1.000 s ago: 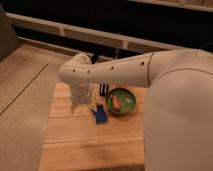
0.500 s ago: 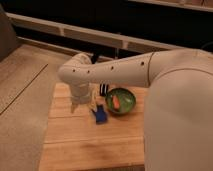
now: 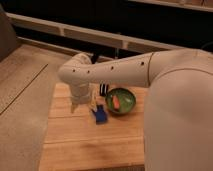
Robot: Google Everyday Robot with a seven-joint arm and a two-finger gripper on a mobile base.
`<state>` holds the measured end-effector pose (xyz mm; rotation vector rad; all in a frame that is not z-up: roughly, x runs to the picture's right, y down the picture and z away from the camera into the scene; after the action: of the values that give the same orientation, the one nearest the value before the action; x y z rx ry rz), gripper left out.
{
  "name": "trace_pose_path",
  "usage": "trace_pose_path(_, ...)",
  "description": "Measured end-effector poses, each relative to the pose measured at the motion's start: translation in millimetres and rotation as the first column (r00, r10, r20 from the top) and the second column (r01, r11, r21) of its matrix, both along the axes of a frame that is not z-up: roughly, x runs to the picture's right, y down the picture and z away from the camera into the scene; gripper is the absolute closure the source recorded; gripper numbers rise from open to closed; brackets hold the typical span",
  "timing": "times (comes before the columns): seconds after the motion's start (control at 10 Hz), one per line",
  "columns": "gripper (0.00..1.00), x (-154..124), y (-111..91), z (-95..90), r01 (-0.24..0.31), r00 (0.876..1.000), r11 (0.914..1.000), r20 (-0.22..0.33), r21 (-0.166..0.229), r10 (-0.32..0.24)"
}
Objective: Knock the bottle over
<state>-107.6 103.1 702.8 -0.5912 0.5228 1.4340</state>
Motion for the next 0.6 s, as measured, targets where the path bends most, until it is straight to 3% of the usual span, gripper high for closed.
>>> trace_pose_path(0.3,0.35,-1.8,-1.4,0.0,0.016,1.0,0.9998,0.012,0.007,-0.016)
trace_pose_path(0.4,0.35,-2.0,-8.0,4.0,0.048,0.999,0.9983,0.023,0.034,-0.049)
trace_pose_path(0.5,0.35,-4.0,-17.7,8.3,0.088,0.995,0.994,0.038,0.066,-0.091)
trace_pose_path(0.6,0.35,-8.4,-35.4,16.4,0.159,0.984,0.9807,0.058,0.113,-0.166)
